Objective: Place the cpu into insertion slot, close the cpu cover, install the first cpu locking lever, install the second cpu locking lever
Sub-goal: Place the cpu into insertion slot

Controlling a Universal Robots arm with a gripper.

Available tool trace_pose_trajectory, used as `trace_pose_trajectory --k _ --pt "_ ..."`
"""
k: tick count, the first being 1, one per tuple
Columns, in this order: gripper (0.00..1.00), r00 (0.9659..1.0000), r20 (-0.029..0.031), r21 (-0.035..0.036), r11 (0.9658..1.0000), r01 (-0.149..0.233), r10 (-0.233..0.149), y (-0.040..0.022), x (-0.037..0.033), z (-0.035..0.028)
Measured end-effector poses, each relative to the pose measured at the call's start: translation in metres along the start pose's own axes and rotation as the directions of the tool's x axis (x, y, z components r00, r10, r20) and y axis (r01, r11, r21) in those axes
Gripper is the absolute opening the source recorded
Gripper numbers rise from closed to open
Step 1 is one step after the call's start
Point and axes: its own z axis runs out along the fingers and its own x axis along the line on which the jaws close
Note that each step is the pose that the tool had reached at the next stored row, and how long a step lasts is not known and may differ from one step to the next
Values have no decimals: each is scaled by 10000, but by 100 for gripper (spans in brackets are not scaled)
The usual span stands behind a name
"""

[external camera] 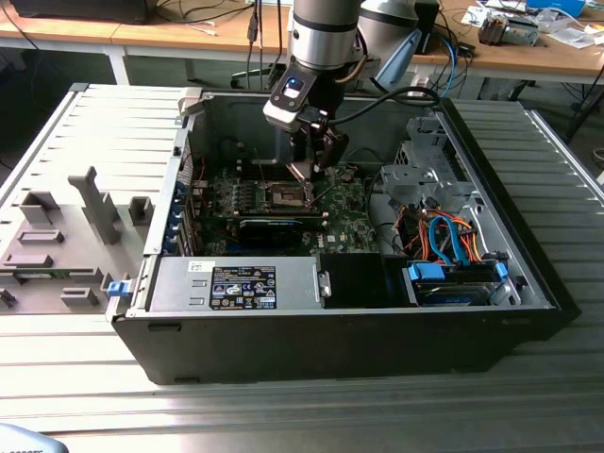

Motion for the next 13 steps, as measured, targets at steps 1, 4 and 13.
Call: trace_pose_trajectory --k 1,4,13 --pt "54 10000 0 0 10000 -8 8 0 0 0" --pt "54 10000 -1 1 10000 -27 27 0 0 1" --pt "54 10000 -3 2 10000 -77 77 0 0 3"
